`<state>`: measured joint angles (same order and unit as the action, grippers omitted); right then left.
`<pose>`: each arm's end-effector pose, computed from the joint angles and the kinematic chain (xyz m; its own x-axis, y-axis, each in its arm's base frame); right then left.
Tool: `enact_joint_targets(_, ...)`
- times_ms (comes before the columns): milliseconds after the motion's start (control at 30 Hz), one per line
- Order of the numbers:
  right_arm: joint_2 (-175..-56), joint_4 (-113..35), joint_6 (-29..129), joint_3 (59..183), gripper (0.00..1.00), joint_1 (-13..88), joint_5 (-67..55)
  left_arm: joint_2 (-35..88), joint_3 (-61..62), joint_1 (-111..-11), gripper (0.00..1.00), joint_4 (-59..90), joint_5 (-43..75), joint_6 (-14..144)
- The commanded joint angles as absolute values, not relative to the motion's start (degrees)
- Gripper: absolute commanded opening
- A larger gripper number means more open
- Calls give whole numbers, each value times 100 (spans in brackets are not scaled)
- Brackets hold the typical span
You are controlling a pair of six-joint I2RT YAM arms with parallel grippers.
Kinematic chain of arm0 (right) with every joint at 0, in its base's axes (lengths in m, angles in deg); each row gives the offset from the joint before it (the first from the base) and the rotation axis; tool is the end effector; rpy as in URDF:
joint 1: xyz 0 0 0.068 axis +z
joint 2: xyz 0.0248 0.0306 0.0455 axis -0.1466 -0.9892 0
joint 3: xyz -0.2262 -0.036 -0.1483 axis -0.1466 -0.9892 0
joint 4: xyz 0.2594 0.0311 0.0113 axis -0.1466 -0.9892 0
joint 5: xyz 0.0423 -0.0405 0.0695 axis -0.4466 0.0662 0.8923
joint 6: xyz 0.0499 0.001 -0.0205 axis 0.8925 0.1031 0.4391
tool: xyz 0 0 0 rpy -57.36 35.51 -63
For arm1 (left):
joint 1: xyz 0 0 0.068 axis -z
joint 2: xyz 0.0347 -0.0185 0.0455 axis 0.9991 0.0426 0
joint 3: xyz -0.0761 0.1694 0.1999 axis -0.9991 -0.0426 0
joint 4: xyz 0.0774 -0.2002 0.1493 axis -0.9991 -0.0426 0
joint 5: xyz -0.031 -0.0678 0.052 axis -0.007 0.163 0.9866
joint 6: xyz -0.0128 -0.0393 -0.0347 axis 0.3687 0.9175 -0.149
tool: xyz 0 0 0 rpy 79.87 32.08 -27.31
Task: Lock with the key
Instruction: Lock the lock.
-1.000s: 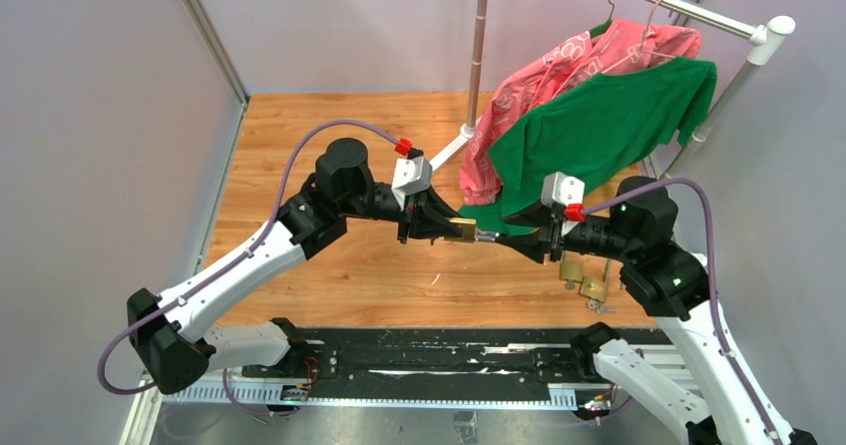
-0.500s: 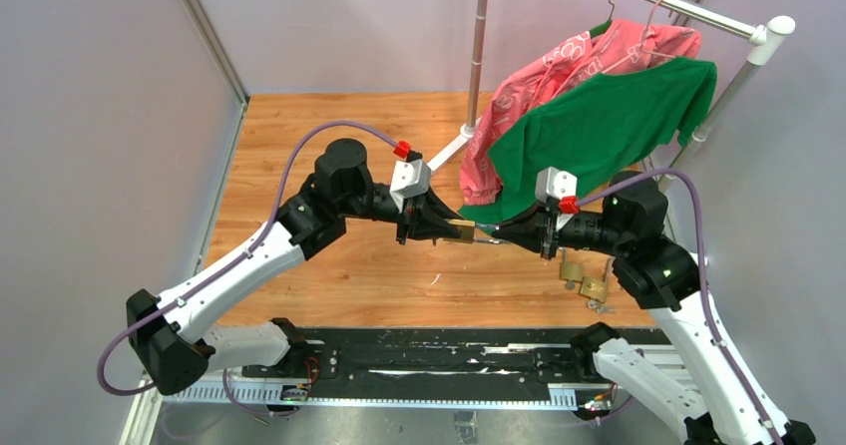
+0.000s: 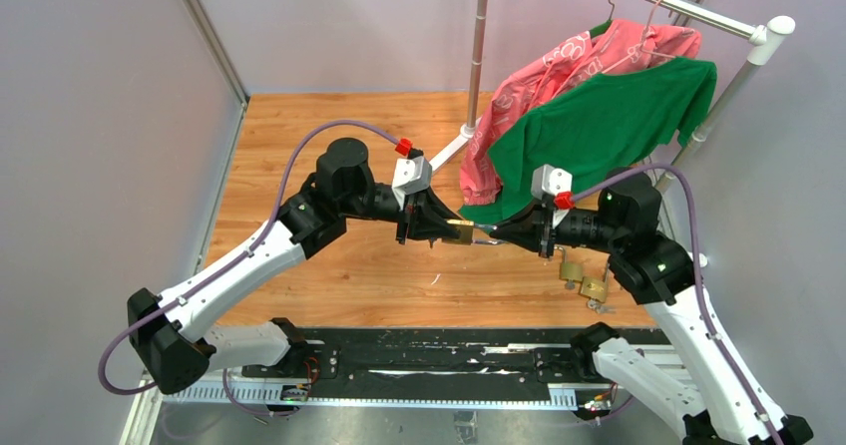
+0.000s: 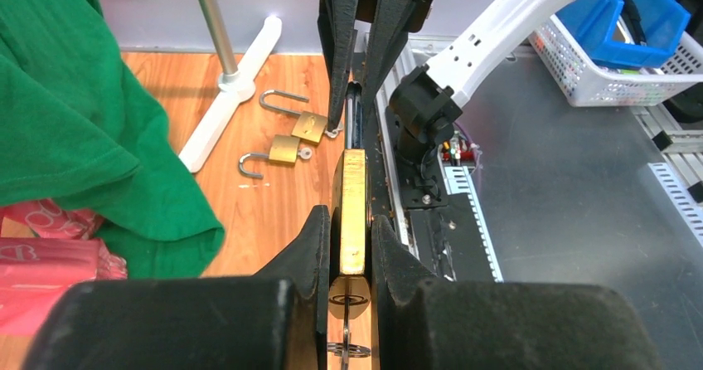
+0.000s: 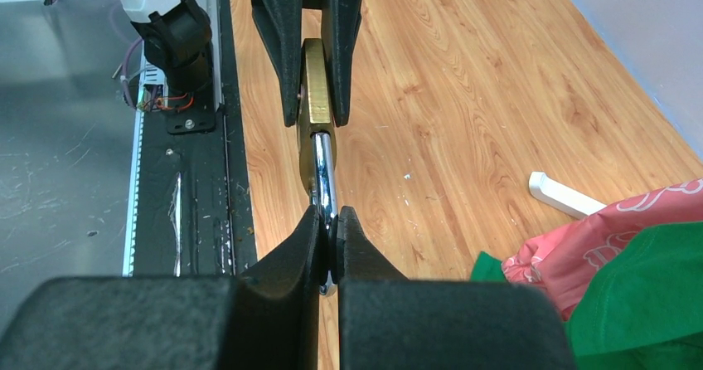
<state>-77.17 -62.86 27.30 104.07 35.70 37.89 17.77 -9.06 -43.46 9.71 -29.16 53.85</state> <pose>0.1131 0.0897 0.4024 0.1273 -0.1245 -0.9840 -0.9735 0.1745 -0.1480 0.1669 -0.2014 0.3851 -0.0999 0.0941 -0.9905 0.9863 -0.1217 -0.1110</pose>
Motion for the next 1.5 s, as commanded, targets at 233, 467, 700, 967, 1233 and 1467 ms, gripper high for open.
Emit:
enact_joint_targets(233,-8110,-6340,2772,10454,0,3712,3941,1890,-459,-4162,0,1645,-2814,5191)
enact_joint_targets(467,-8262,-6379,2713,10573,0,3934,4107,2051,-272,-4115,0,1649,-2565,5320)
enact_joint_targets(700,-8209,-6576,2525,10639,0,4084,4275,2140,-176,-4120,0,1339,-2630,5317)
enact_joint_targets(967,-8299,-6321,2668,10569,0,4095,3750,2024,-118,-3832,0,639,-2639,4390)
enact_joint_targets(1233,-8459,-6210,2584,10736,0,4409,4038,2502,291,-3826,0,932,-2490,5319)
enact_joint_targets(1467,-8429,-5568,2778,10740,0,4558,4042,2600,278,-3735,0,791,-2366,5189)
